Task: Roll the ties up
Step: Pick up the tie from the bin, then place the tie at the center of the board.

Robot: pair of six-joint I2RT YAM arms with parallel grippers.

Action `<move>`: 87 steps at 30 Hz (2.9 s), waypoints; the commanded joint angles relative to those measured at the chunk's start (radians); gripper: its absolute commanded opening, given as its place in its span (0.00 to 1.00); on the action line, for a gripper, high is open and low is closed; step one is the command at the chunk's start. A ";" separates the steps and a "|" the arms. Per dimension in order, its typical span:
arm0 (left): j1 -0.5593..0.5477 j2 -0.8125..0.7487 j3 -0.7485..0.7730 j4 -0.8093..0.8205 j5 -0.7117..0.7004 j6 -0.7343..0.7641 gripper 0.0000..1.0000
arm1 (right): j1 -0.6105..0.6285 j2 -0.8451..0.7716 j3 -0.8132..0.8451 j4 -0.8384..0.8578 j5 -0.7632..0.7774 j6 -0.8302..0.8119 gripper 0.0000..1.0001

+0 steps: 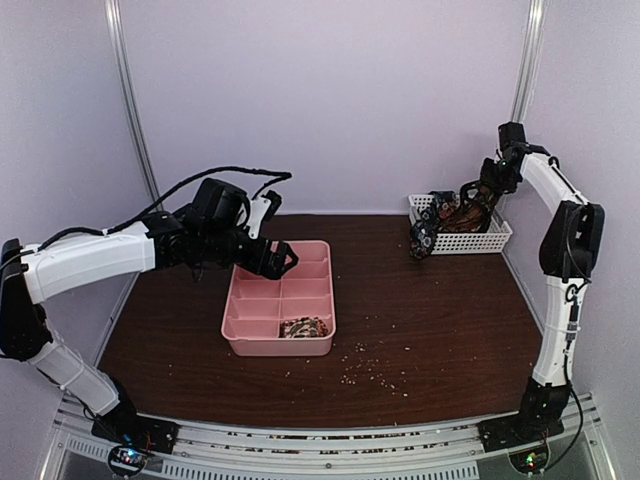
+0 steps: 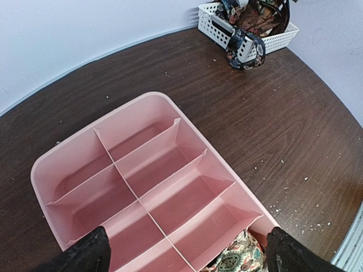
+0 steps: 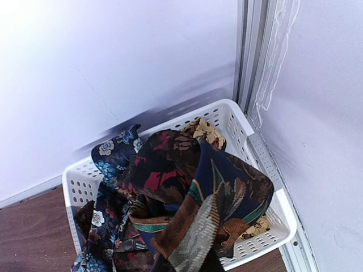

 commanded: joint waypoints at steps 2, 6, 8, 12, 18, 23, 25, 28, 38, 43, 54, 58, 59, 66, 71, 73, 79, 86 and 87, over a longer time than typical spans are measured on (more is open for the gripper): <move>0.008 -0.045 -0.016 0.043 0.006 0.001 0.98 | 0.002 -0.108 0.029 0.047 -0.021 0.008 0.01; 0.007 -0.054 -0.021 0.046 0.007 -0.002 0.98 | 0.002 -0.132 0.074 0.055 -0.049 0.023 0.00; 0.007 -0.057 -0.024 0.046 0.007 -0.002 0.98 | 0.004 -0.144 0.085 0.065 -0.068 0.030 0.00; 0.008 -0.068 -0.029 0.046 0.006 -0.002 0.98 | 0.003 -0.170 0.089 0.089 -0.104 0.042 0.00; 0.007 -0.078 -0.033 0.053 0.007 -0.002 0.98 | 0.005 -0.205 0.100 0.123 -0.140 0.054 0.00; 0.007 -0.088 -0.033 0.057 0.007 0.004 0.98 | 0.019 -0.272 0.098 0.184 -0.255 0.092 0.00; 0.007 -0.091 -0.032 0.057 0.008 0.007 0.98 | 0.030 -0.306 0.098 0.216 -0.301 0.111 0.00; 0.008 -0.097 -0.029 0.052 0.002 0.008 0.98 | 0.053 -0.358 0.101 0.269 -0.357 0.140 0.00; 0.006 -0.132 -0.027 0.045 -0.004 0.010 0.98 | 0.106 -0.496 0.123 0.413 -0.519 0.266 0.00; 0.006 -0.143 -0.025 0.042 -0.008 0.010 0.98 | 0.153 -0.551 0.128 0.507 -0.589 0.335 0.00; -0.017 -0.102 0.018 0.061 0.040 0.021 0.98 | 0.236 -0.626 0.114 0.623 -0.687 0.452 0.00; -0.051 -0.041 0.060 0.061 0.051 0.033 0.98 | 0.247 -0.688 -0.015 0.668 -0.700 0.467 0.00; -0.060 -0.021 0.076 0.062 0.060 0.036 0.98 | 0.249 -0.706 -0.064 0.668 -0.701 0.462 0.00; -0.145 0.189 0.224 0.069 0.112 0.055 0.98 | 0.269 -0.935 -0.663 0.761 -0.657 0.403 0.00; -0.212 0.438 0.452 -0.027 0.108 0.082 0.98 | 0.290 -1.039 -0.969 0.776 -0.627 0.371 0.00; -0.230 0.528 0.537 -0.066 0.100 0.081 0.98 | 0.294 -1.071 -1.058 0.778 -0.615 0.362 0.00; -0.247 0.736 0.710 -0.147 0.067 0.042 0.98 | 0.295 -1.159 -1.183 0.663 -0.492 0.281 0.00; -0.244 0.843 0.753 -0.289 -0.064 0.029 0.98 | 0.299 -1.156 -1.217 0.616 -0.492 0.253 0.00; -0.239 0.837 0.732 -0.306 -0.086 0.025 0.98 | 0.301 -1.154 -1.218 0.617 -0.496 0.252 0.00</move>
